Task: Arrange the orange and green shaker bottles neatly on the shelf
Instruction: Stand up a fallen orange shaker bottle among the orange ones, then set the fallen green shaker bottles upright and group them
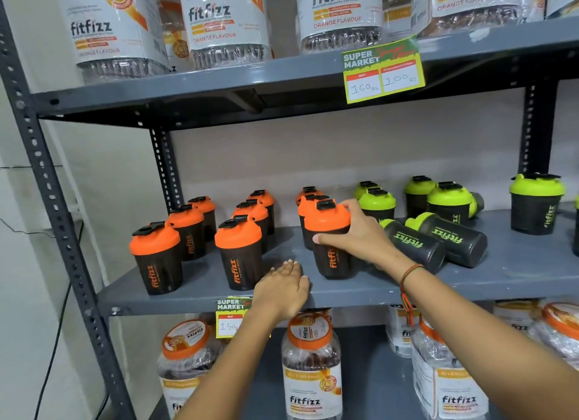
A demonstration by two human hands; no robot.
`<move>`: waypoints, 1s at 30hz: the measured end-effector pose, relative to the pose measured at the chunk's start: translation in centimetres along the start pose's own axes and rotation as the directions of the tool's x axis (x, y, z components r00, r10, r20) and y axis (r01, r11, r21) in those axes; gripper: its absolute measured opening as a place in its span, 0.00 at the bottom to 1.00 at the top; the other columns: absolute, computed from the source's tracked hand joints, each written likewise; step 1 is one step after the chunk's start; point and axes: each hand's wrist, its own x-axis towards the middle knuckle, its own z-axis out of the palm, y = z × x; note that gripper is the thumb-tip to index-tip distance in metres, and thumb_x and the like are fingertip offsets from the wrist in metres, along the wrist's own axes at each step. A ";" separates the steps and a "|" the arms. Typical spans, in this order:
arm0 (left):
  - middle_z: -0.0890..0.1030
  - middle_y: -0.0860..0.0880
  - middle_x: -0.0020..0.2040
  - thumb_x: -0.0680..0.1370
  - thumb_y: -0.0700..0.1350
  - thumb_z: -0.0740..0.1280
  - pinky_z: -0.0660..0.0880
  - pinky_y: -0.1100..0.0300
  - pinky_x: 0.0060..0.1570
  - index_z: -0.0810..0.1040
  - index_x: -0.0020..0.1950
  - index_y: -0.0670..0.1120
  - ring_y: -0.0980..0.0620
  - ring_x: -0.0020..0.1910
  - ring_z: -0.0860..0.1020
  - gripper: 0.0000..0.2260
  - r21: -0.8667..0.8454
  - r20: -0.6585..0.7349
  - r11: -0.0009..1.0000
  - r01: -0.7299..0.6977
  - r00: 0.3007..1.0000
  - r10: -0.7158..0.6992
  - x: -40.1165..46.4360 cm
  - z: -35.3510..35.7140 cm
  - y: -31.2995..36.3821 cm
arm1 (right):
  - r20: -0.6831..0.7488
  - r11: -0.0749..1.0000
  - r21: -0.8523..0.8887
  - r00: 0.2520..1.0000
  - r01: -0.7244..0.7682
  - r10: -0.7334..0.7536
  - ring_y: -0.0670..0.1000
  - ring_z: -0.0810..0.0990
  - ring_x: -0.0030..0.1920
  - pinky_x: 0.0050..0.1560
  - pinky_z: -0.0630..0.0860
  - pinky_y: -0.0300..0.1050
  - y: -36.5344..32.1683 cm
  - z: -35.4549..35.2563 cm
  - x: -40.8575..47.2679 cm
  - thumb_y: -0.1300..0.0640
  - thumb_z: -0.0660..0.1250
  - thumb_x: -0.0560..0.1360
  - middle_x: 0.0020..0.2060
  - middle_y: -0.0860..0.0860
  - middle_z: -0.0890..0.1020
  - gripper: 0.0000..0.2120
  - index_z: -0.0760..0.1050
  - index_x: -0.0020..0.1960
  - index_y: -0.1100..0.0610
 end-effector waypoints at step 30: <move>0.59 0.43 0.77 0.81 0.52 0.47 0.54 0.52 0.73 0.60 0.76 0.42 0.49 0.76 0.58 0.25 0.014 -0.045 1.000 -0.028 0.999 0.029 0.1 0.5 -0.2 | 0.104 0.735 -0.675 0.979 -0.061 0.177 0.61 0.77 0.61 0.54 0.77 0.53 5.5 -6.7 -0.6 0.35 0.73 0.61 0.60 0.56 0.79 0.36 0.72 0.60 0.56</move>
